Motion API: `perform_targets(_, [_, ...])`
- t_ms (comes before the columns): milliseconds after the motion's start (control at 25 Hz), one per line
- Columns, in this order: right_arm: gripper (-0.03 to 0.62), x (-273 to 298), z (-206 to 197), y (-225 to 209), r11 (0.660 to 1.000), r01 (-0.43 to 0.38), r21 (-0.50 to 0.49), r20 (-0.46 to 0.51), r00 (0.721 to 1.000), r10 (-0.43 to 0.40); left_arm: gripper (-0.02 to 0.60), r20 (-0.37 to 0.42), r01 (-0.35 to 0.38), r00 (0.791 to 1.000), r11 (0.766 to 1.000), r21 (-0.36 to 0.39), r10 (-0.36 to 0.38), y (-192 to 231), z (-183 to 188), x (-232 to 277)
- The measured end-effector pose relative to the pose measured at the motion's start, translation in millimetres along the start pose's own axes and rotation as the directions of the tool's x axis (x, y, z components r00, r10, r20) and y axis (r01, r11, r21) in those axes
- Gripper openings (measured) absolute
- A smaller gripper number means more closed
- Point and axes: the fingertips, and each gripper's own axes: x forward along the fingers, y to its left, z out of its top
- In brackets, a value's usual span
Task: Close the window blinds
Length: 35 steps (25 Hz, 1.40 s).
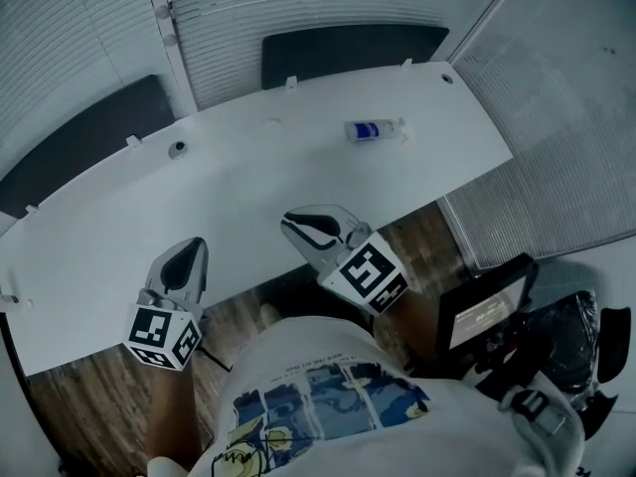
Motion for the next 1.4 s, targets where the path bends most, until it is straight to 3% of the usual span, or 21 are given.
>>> perform_targets(400, [0.020,-32.4,-6.8,17.5,0.999,-0.054,0.000,0.022,0.998,0.054,0.005,-0.030,-0.034,0.999,0.999,0.023,0.035,-45.0,-4.1,-20.9])
perform_targets(1080, [0.020,-147.0,-64.6,60.8,0.994,-0.088,0.058,0.029,0.996,0.086,0.005,-0.046,-0.067,0.997,0.998,0.004,0.067,-172.2,-18.1,-63.3])
perform_targets(1400, [0.018,-160.6,-55.0,92.0,0.998,-0.064,0.015,0.040,0.997,0.063,0.005,-0.045,-0.037,0.998,0.999,0.006,0.037,-190.3,-28.5,-93.8])
